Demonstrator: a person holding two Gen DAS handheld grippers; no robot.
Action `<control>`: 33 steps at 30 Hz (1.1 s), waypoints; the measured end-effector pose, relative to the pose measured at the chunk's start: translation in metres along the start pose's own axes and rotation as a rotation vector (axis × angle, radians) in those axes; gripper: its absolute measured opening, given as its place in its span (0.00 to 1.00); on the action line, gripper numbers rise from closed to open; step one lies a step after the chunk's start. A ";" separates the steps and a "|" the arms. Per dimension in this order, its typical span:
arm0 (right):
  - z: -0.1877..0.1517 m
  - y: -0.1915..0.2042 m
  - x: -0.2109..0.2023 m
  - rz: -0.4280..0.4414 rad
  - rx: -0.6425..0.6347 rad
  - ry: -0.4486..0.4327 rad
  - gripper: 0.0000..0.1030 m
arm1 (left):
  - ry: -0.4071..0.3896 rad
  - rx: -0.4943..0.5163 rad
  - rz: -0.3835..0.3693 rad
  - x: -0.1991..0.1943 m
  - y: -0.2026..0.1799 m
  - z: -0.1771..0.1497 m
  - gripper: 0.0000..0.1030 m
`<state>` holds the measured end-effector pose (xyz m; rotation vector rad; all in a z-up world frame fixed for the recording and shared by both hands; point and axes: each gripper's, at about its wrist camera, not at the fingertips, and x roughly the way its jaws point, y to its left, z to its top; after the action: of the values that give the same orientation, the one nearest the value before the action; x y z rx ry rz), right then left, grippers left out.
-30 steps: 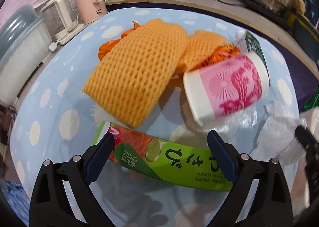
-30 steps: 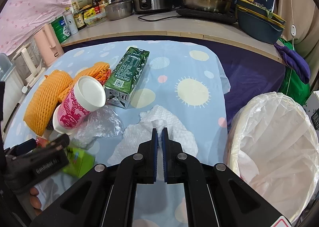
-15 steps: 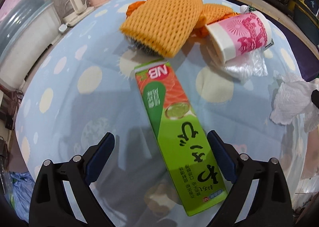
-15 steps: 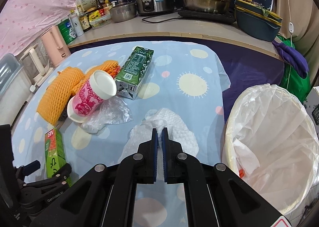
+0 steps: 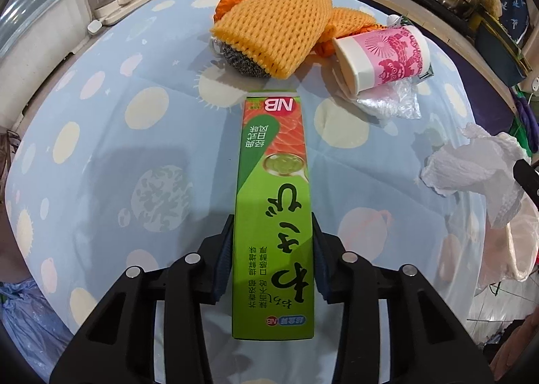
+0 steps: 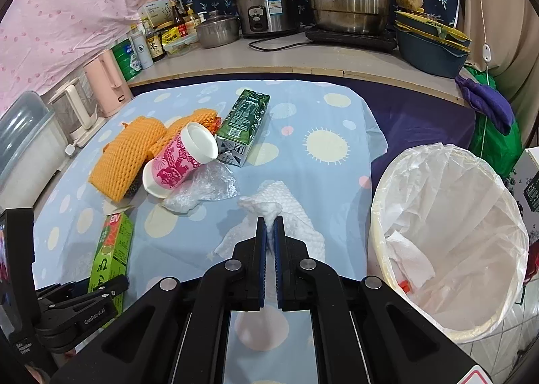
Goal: Collect trash
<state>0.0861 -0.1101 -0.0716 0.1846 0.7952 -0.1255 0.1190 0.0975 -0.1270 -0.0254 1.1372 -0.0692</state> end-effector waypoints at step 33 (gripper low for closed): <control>0.003 -0.050 -0.084 0.007 0.072 -0.135 0.55 | -0.200 0.183 -0.127 -0.115 -0.079 -0.005 0.36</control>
<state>0.0208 -0.1561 -0.0154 0.2444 0.6561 -0.1586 0.0630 0.0266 -0.0204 0.0569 0.9250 -0.2779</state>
